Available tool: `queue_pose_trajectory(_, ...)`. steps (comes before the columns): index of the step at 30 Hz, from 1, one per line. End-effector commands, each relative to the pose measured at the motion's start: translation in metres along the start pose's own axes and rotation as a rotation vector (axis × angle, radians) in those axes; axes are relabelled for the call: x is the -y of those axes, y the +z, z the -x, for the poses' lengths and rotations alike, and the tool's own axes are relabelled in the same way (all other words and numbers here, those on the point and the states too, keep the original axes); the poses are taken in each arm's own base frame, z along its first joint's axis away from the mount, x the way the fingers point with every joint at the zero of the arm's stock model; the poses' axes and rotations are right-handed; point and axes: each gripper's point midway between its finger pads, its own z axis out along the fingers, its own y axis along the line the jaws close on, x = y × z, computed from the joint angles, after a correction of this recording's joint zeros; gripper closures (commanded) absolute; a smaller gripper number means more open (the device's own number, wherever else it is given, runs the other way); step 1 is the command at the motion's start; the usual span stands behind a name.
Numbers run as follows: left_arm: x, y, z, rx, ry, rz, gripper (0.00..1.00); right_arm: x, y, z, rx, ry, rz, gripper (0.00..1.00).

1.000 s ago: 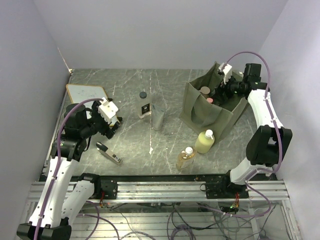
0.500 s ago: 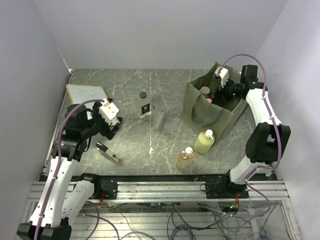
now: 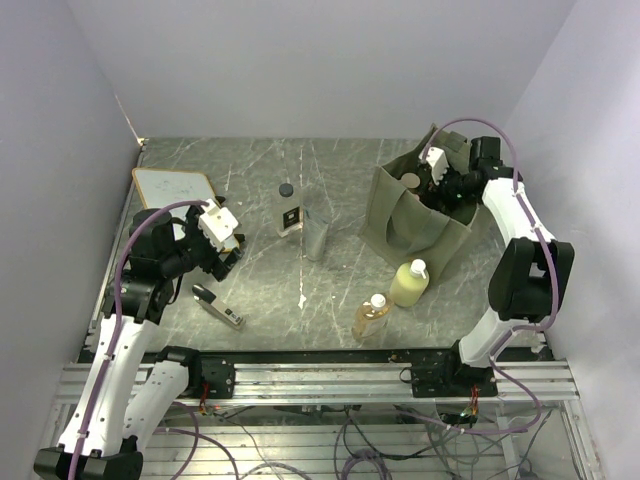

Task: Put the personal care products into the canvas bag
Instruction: Place the care product in the canvas bag.

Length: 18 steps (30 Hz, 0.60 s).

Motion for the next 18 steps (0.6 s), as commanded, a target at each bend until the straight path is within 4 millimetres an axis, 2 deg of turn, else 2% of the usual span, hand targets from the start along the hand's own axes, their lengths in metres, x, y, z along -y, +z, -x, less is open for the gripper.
queue_pose_trajectory(1,0.005,-0.003,0.004,0.02,0.015,-0.026,0.04,0.019,0.0,0.005,-0.006,-0.04,-0.064,0.6)
queue_pose_trajectory(10,0.007,-0.004,0.003,0.019,0.027,-0.036,0.04,0.021,-0.001,0.005,-0.047,-0.017,-0.072,0.44)
queue_pose_trajectory(18,0.008,-0.004,0.003,0.02,0.036,-0.047,0.03,0.026,-0.013,0.016,-0.049,-0.029,-0.114,0.34)
